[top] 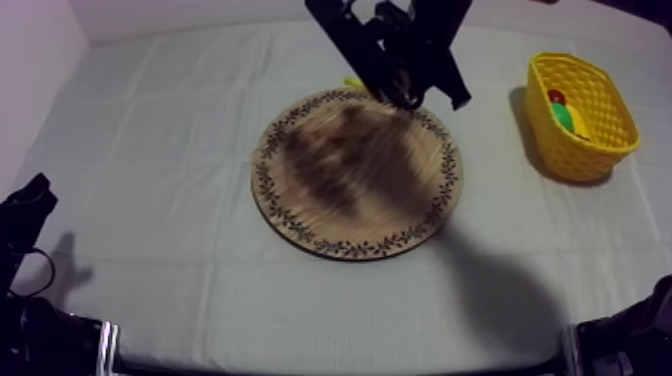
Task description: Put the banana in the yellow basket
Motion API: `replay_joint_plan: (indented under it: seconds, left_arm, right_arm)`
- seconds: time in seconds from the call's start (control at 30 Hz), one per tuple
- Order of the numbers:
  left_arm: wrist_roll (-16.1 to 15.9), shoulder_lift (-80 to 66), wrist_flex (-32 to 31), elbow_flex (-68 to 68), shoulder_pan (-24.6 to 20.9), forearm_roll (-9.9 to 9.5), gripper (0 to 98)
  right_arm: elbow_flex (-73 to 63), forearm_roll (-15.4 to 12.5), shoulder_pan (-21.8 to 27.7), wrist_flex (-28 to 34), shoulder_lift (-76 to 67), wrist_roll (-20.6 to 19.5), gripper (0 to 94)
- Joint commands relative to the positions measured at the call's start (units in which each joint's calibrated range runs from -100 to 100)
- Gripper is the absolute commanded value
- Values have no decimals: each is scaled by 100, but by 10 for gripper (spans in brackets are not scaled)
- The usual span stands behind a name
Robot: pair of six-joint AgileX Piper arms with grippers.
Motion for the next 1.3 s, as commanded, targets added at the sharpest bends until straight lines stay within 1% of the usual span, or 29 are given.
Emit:
replay_joint_plan:
  seconds: [0.0, 0.13, 0.23, 0.3, 0.4, 0.5, 1.0, 1.27]
  left_arm:
    - [-3, 0, 0, -1, 1, -1, 1]
    - [-4, 0, 0, -1, 1, -1, 1]
    - [-4, 0, 0, -1, 1, -1, 1]
    - [-4, 0, 0, -1, 1, -1, 1]
    - [-4, 0, 0, -1, 1, -1, 1]
    - [-1, 0, 0, -1, 1, -1, 1]
    - [-3, 0, 0, -1, 1, -1, 1]
    - [-3, 0, 0, -1, 1, -1, 1]
  right_arm:
    - [-194, -15, -3, 256, -195, 90, 242]
    - [-292, -36, -9, 493, -467, 141, 248]
    - [-212, -6, -19, 583, -590, 35, 257]
    - [-103, 59, -28, 587, -634, -136, 265]
    - [60, 179, -7, 482, -668, -495, 276]
    - [135, 224, 95, 418, -688, -798, 285]
    - [-37, 234, 1115, 579, -781, -1881, 324]
    - [-257, 278, 1725, 783, -849, -2303, 340]
